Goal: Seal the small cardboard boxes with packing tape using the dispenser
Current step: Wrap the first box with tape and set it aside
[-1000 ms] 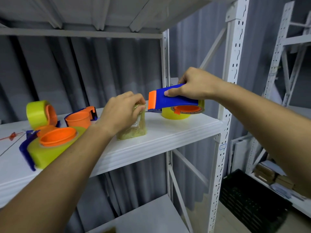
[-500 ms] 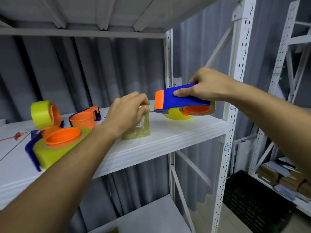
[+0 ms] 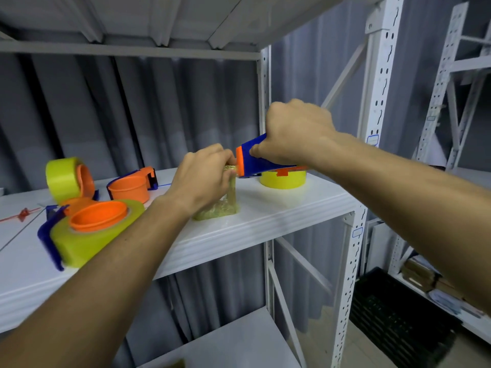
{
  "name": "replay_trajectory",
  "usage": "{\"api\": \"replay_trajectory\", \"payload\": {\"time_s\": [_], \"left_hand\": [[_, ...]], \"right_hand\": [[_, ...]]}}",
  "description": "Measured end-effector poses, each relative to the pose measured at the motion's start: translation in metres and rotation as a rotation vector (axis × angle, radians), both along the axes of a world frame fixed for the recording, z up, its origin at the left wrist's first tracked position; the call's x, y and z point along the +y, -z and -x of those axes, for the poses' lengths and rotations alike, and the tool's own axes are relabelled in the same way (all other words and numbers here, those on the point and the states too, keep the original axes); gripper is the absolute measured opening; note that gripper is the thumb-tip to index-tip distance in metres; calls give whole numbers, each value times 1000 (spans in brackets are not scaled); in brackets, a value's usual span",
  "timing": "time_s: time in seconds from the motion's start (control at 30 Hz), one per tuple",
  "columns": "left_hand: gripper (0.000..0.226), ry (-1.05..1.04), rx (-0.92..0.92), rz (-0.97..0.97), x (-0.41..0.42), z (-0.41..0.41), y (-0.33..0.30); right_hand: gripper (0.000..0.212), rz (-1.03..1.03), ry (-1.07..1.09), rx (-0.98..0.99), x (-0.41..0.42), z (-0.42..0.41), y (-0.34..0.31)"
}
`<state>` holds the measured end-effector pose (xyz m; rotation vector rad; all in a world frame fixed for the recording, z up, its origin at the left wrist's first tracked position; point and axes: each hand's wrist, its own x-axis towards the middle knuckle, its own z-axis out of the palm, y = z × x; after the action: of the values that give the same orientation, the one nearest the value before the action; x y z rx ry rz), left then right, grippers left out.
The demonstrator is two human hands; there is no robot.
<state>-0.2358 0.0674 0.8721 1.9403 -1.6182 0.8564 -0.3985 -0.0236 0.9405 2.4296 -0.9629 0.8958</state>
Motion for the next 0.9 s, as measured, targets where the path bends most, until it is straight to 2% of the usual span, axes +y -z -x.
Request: {"api": "replay_trajectory", "payload": {"time_s": [0.07,0.13,0.33,0.57,0.77,0.9], "left_hand": [[13,11,1,23,3,1,1],[13,41,12,40,4,1,3],[8,57,87,90,1,-1,7],[23,-49,216,244,-13,10,11],[18,-27,364,255,-17,13,9],[2,34,514,212,-15,11,7]], "right_hand": [[31,89,70,92,0,-2,10],[26,13,88,96,-6,0,27],[44,-18,31,-11,-14,-11,32],[40,-37,10,-62,-16,-11,27],[40,-53,-19,-113,-20,-5,26],[42,-75,-33,-120,-20,2,22]]}}
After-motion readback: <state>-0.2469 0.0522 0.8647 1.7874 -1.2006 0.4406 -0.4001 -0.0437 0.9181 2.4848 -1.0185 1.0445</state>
